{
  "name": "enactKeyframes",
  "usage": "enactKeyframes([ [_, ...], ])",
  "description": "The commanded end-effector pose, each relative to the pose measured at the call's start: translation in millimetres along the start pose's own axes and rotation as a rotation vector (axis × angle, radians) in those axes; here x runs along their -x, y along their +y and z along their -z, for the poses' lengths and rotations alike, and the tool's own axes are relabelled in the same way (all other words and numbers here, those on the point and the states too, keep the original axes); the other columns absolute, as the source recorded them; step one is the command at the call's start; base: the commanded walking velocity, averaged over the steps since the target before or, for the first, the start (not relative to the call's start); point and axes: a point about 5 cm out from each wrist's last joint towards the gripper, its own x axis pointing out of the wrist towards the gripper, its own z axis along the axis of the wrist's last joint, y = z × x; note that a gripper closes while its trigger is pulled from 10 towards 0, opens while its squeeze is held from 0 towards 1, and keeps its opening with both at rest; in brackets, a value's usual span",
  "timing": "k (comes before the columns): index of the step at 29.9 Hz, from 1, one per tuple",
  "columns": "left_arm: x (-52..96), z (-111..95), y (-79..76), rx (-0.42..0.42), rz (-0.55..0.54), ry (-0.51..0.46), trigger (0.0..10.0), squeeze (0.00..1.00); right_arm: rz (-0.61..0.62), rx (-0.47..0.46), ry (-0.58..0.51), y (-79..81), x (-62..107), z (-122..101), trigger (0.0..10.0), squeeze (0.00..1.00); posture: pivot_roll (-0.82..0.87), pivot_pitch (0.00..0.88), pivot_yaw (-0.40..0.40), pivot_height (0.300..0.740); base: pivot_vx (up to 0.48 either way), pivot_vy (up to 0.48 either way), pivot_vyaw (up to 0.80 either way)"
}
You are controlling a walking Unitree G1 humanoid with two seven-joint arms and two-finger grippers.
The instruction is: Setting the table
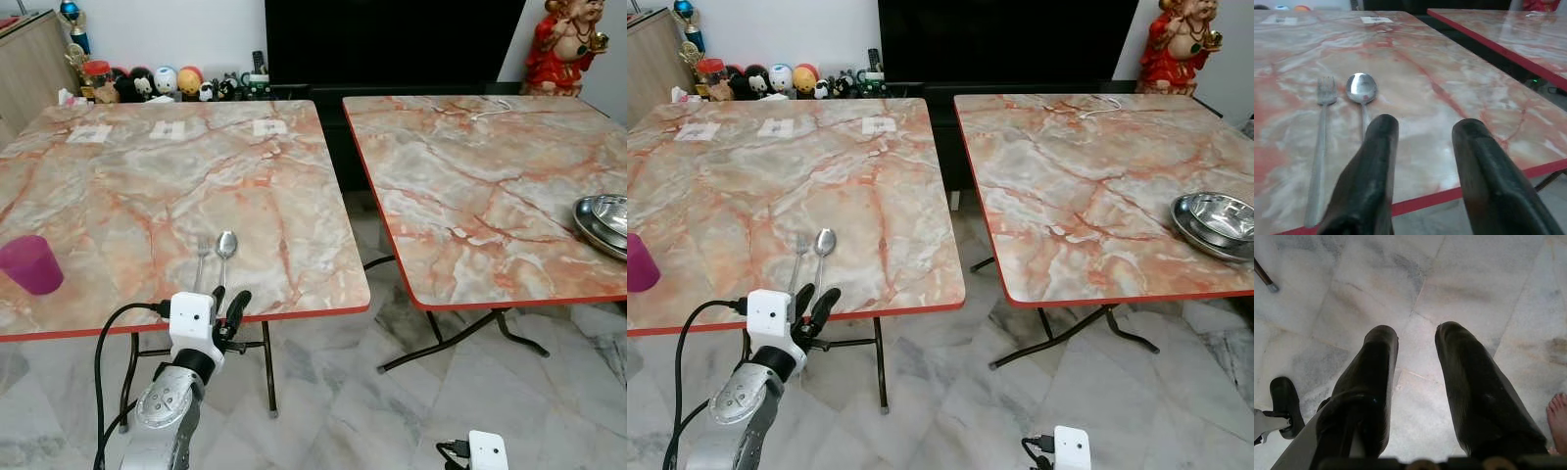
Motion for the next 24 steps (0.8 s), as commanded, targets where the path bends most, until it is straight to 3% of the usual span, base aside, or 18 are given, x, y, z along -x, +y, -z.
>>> enactKeyframes([
  [1,-0.4,-2.8,6.0,-0.024,-0.03,0.002,10.0,0.0,0.002,0.002,0.001,-0.8,0.4,1.2,10.0,0.0,0.11,0.017,-0.049,0.74,0.0,0.0,0.0],
  [7,0.3,-2.7,12.2,-0.032,-0.071,0.004,10.0,0.0,-0.002,0.008,0.001,-0.6,0.3,0.9,10.0,0.0,0.11,0.017,-0.05,0.74,0.0,0.0,0.0],
  [8,0.5,-2.5,12.4,-0.027,-0.075,0.003,10.0,1.0,-0.002,0.008,0.001,-0.6,0.3,0.9,10.0,0.0,0.11,0.017,-0.05,0.74,0.0,0.0,0.0],
  [16,2.9,2.6,13.2,-0.026,-0.092,0.03,10.0,1.0,-0.005,0.011,0.003,-0.5,0.3,1.1,10.0,0.0,0.11,0.017,-0.051,0.74,0.0,0.0,0.0],
  [17,2.7,2.9,15.0,-0.026,-0.109,0.035,10.0,0.11,-0.007,0.013,0.004,-0.4,0.3,1.1,10.0,0.0,0.11,0.017,-0.051,0.74,0.0,0.0,0.0],
  [18,2.4,2.7,15.7,-0.029,-0.114,0.034,10.0,0.0,-0.007,0.013,0.004,-0.5,0.3,1.0,10.0,0.0,0.11,0.017,-0.052,0.74,0.0,0.0,0.0],
  [24,2.5,3.2,20.9,-0.024,-0.151,0.037,10.0,0.0,-0.011,0.014,0.005,-0.4,0.2,0.9,10.0,0.0,0.11,0.015,-0.051,0.74,0.0,0.0,0.0],
])
